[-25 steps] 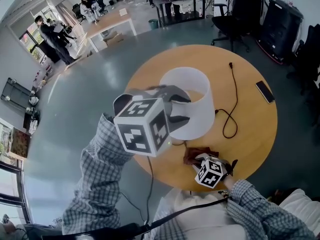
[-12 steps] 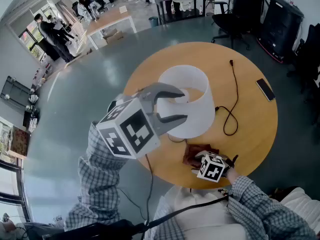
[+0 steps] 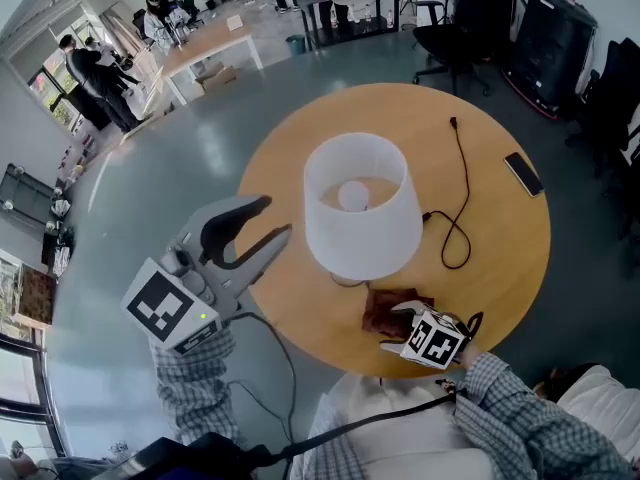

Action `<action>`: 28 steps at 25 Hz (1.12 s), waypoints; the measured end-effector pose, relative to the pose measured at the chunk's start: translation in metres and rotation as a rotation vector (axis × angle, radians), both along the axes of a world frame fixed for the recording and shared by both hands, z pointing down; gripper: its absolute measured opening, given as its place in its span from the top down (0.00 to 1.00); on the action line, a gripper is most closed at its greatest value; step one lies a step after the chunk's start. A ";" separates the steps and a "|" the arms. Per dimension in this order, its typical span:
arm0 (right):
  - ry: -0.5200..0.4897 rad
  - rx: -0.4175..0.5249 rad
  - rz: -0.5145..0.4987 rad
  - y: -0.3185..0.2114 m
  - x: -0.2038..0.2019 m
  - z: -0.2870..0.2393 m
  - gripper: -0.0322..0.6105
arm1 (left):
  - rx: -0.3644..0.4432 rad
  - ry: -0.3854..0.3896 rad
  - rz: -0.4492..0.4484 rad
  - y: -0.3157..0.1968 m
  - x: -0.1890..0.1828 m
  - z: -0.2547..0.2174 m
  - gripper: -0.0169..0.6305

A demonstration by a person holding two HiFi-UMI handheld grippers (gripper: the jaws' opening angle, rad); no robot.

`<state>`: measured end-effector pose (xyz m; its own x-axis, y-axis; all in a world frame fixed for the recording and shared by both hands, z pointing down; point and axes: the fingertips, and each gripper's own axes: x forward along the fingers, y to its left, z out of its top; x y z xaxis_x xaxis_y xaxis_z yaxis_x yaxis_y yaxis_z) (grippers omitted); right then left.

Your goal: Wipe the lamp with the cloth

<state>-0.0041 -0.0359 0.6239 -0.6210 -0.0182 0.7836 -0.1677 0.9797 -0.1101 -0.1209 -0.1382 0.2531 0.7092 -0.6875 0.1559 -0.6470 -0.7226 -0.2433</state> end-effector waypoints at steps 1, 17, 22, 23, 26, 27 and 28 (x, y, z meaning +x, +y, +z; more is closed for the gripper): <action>-0.022 0.010 0.030 -0.004 0.002 -0.005 0.48 | -0.006 0.057 -0.049 0.004 -0.015 0.005 0.76; -0.340 -0.052 0.605 -0.056 0.036 -0.049 0.94 | -0.283 0.415 -0.335 0.044 -0.022 0.206 0.97; -0.446 -0.110 0.712 -0.057 0.027 -0.058 0.94 | -0.413 0.391 -0.244 0.045 0.045 0.253 0.97; -0.453 -0.110 0.724 -0.057 0.026 -0.058 0.94 | -0.435 0.380 -0.230 0.046 0.057 0.261 0.97; -0.446 -0.089 0.748 -0.057 0.020 -0.052 0.94 | -0.483 0.339 -0.204 0.052 0.083 0.282 0.97; -0.444 -0.080 0.756 -0.057 0.019 -0.051 0.94 | -0.495 0.332 -0.200 0.055 0.087 0.287 0.97; -0.444 -0.071 0.763 -0.057 0.017 -0.051 0.94 | -0.506 0.328 -0.197 0.057 0.090 0.291 0.97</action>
<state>0.0130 -0.0927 0.5733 -0.7065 -0.5122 0.4884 -0.7002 0.6063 -0.3770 -0.0308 -0.0809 0.5439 0.6426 -0.7083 0.2922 -0.7628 -0.5558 0.3304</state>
